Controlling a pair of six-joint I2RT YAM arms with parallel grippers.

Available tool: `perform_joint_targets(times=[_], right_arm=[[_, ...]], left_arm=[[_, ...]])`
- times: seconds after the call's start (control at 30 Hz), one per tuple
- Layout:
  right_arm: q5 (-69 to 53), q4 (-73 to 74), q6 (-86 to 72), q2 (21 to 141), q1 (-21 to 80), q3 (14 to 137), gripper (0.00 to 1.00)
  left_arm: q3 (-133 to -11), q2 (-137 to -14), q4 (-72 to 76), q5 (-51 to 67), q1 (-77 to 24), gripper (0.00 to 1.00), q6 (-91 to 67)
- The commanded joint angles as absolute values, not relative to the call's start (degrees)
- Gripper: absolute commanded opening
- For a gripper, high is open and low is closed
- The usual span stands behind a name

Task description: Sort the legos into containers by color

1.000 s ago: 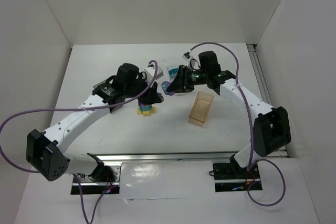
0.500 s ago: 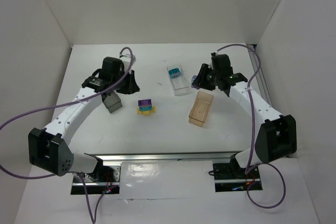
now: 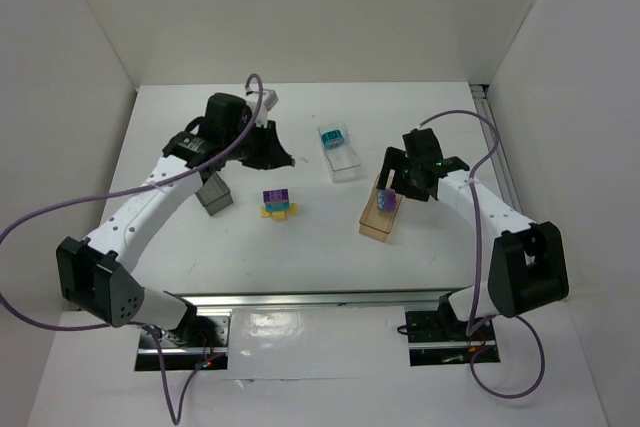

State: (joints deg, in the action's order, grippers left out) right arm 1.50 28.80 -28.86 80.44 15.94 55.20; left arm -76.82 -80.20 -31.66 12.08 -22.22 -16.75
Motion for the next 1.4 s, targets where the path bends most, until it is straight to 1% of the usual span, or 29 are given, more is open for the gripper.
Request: perform_joint_targets(times=[0.0, 0.1, 0.17, 0.23, 0.27, 0.3, 0.33, 0.4, 0.47, 0.5, 0.53, 0.6, 0.63, 0.67, 0.73, 0.83, 0.87, 0.93, 0.97, 1.0, 1.07, 1.1, 1.13, 1.17, 1.2, 1.27, 1.3, 1.37], right_arm=[[2.72, 29.71, -27.08, 79.55, 15.91, 57.30, 0.92], [4.91, 31.55, -27.07, 76.74, 15.91, 58.71, 0.94], [9.30, 33.21, -29.00, 73.31, 15.91, 59.93, 0.91], [15.78, 34.53, -31.19, 69.02, 15.39, 59.94, 0.86], [17.65, 35.41, -33.29, 67.43, 15.38, 59.94, 0.81], [19.06, 35.42, -33.92, 65.67, 14.86, 59.94, 0.79], [20.90, 35.42, -33.93, 61.91, 14.85, 59.42, 0.79], [22.84, 35.68, -34.72, 58.90, 14.85, 58.71, 0.79], [25.30, 36.82, -35.42, 55.82, 14.85, 58.71, 0.82], [25.31, 37.52, -35.42, 55.03, 14.33, 58.71, 0.83], [25.92, 38.23, -35.42, 54.32, 14.33, 58.71, 0.85], [25.93, 39.28, -35.42, 53.17, 14.33, 59.24, 0.86], [25.93, 39.29, -35.42, 52.39, 14.33, 59.24, 0.86], [25.93, 39.98, -35.42, 52.38, 14.33, 59.24, 0.86], [25.41, 39.99, -34.89, 52.38, 14.33, 59.24, 0.86], [24.17, 39.47, -34.28, 52.38, 14.33, 59.24, 0.86], [22.43, 38.85, -34.28, 52.38, 14.33, 59.24, 0.86], [20.49, 36.75, -32.88, 52.38, 14.33, 58.71, 0.85], [19.17, 36.04, -32.09, 52.38, 14.33, 58.71, 0.85], [15.77, 35.51, -30.86, 53.43, 14.33, 58.71, 0.85], [11.19, 33.41, -29.19, 55.19, 14.33, 58.71, 0.85], [6.55, 32.62, -28.57, 57.11, 14.33, 58.19, 0.85], [4.33, 31.56, -27.78, 58.09, 15.89, 57.66, 0.85], [2.48, 29.12, -27.25, 59.14, 17.13, 57.66, 0.85], [1.24, 28.05, -27.25, 61.50, 18.79, 57.66, 0.85], [1.93, 27.42, -27.25, 64.50, 25.03, 58.18, 0.87], [5.68, 27.42, -27.25, 67.73, 27.22, 59.75, 0.88], [9.39, 29.34, -27.25, 70.91, 32.31, 61.51, 0.88]], left_arm=[[-79.97, -83.66, -29.63, 18.89, -27.06, 0.00, -20.56], [-81.90, -88.14, -27.26, 18.90, -32.59, 0.00, -21.71], [-81.91, -91.82, -24.89, 18.90, -36.54, 0.00, -22.50], [-84.37, -94.73, -22.43, 18.90, -38.75, 0.00, -24.08], [-85.33, -96.31, -21.80, 18.90, -39.89, 0.00, -24.87], [-88.21, -99.90, -21.80, 18.90, -42.08, 0.00, -24.87], [-89.98, -101.85, -21.80, 18.29, -43.14, 0.00, -24.87], [-93.15, -105.36, -21.80, 16.36, -45.08, 0.00, -24.87], [-97.02, -110.02, -22.41, 15.21, -46.41, 0.00, -24.87], [-98.25, -111.43, -22.41, 15.21, -47.02, 0.04, -24.87], [-100.87, -112.92, -22.93, 15.21, -47.02, 0.18, -25.48], [-103.70, -116.96, -23.81, 14.33, -47.02, 0.49, -26.01], [-106.41, -117.94, -25.65, 13.80, -47.54, 0.79, -26.02], [-107.57, -118.73, -26.53, 13.80, -47.55, 1.00, -26.02], [-109.24, -119.27, -28.47, 13.80, -47.55, 1.00, -26.02], [-107.42, -114.37, -29.09, 9.42, -47.55, 1.00, -25.49], [-106.45, -112.78, -30.57, 4.71, -47.55, 1.00, -25.49], [-104.25, -109.53, -32.33, -1.03, -47.55, 1.00, -25.49], [-101.63, -106.03, -33.39, -3.84, -47.03, 1.00, -25.49], [-100.12, -104.17, -34.96, -8.48, -47.02, 1.00, -26.10], [-95.04, -100.48, -36.73, -12.72, -44.23, 0.95, -28.29], [-93.27, -96.54, -37.26, -15.62, -43.08, 0.94, -28.91], [-91.42, -94.42, -38.05, -16.86, -41.85, 0.92, -30.31], [-87.49, -92.22, -38.06, -17.74, -38.79, 0.84, -30.93], [-85.54, -90.11, -38.06, -17.75, -37.02, 0.81, -31.46], [-82.02, -84.22, -37.45, -17.75, -33.07, 0.77, -32.26], [-79.39, -82.55, -37.44, -16.88, -29.22, 0.75, -32.26], [-77.53, -78.86, -37.44, -14.07, -25.07, 0.75, -31.73]])
